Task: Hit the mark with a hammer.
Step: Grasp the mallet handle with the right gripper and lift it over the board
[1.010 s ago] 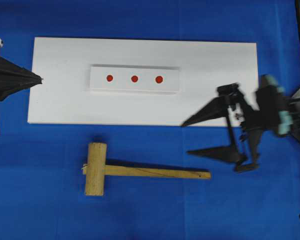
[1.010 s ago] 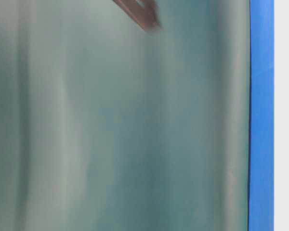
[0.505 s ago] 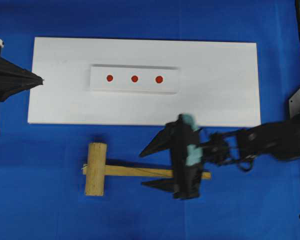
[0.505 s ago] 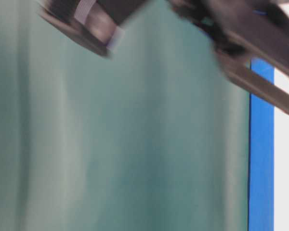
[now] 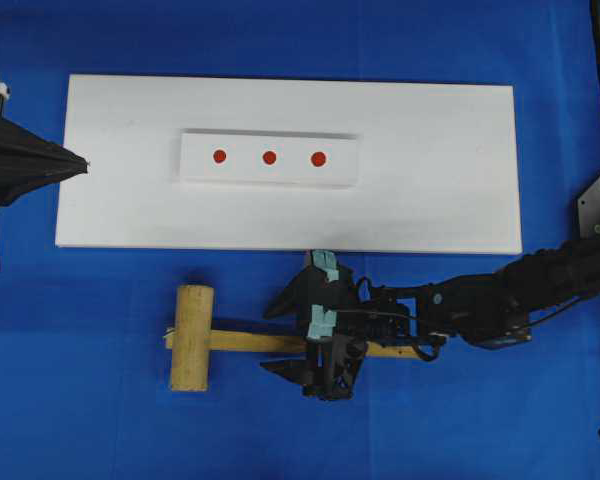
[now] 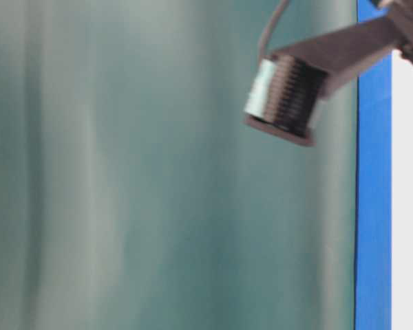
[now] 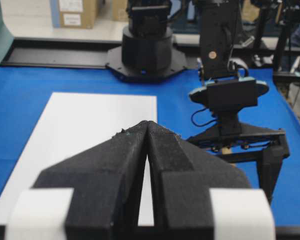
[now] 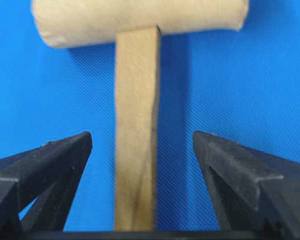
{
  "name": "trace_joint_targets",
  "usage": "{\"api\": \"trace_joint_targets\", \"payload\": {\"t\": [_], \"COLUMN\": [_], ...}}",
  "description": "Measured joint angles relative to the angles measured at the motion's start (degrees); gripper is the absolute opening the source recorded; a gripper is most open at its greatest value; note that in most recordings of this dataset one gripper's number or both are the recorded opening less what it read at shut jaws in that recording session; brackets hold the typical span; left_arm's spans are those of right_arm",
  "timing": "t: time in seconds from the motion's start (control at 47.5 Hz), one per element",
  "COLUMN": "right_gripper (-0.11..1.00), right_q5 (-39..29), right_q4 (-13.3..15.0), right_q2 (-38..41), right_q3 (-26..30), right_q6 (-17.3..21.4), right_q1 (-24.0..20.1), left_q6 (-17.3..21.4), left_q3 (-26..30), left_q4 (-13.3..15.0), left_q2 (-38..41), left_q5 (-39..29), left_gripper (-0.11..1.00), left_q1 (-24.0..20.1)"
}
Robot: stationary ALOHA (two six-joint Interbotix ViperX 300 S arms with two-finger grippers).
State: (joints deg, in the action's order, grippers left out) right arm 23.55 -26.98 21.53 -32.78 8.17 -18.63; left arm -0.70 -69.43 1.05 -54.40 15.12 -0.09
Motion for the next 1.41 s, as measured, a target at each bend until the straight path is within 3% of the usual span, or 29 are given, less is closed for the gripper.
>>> {"api": "trace_joint_targets", "payload": {"t": [0.274, 0.337, 0.484, 0.568, 0.821, 1.178, 1.41], "right_gripper": [0.84, 0.7, 0.27, 0.11, 0.1, 0.1, 0.1], "right_q5": [0.4, 0.4, -0.4, -1.6, -3.5, -8.3, -13.7], "right_q4": [-2.1, -2.1, -2.2, -2.2, -2.4, -2.3, -2.2], "right_q2": [1.3, 1.4, 1.3, 1.3, -1.8, -17.0, -23.7], "right_q3": [0.8, 0.9, 1.0, 1.4, 1.1, -2.8, -3.9], "right_q6": [-3.1, -3.7, -5.3, -6.0, -7.6, -13.2, -14.5], "right_q1": [-0.7, -0.6, -0.4, -0.4, -0.5, -0.1, 2.6], "left_q6": [0.0, 0.0, 0.0, 0.0, 0.0, -0.1, -0.5], "left_q3": [0.0, 0.0, 0.0, 0.0, 0.0, 0.0, 0.0], "left_q4": [0.0, 0.0, 0.0, 0.0, 0.0, 0.0, 0.0], "left_q2": [0.0, -0.1, -0.2, -0.4, -0.5, -0.6, -0.6], "left_q5": [0.0, 0.0, -0.1, -0.3, -0.9, -1.5, -1.5], "left_gripper": [0.0, 0.0, 0.0, 0.0, 0.0, 0.0, 0.0], "left_q1": [0.0, 0.0, 0.0, 0.0, 0.0, 0.0, 0.0]}}
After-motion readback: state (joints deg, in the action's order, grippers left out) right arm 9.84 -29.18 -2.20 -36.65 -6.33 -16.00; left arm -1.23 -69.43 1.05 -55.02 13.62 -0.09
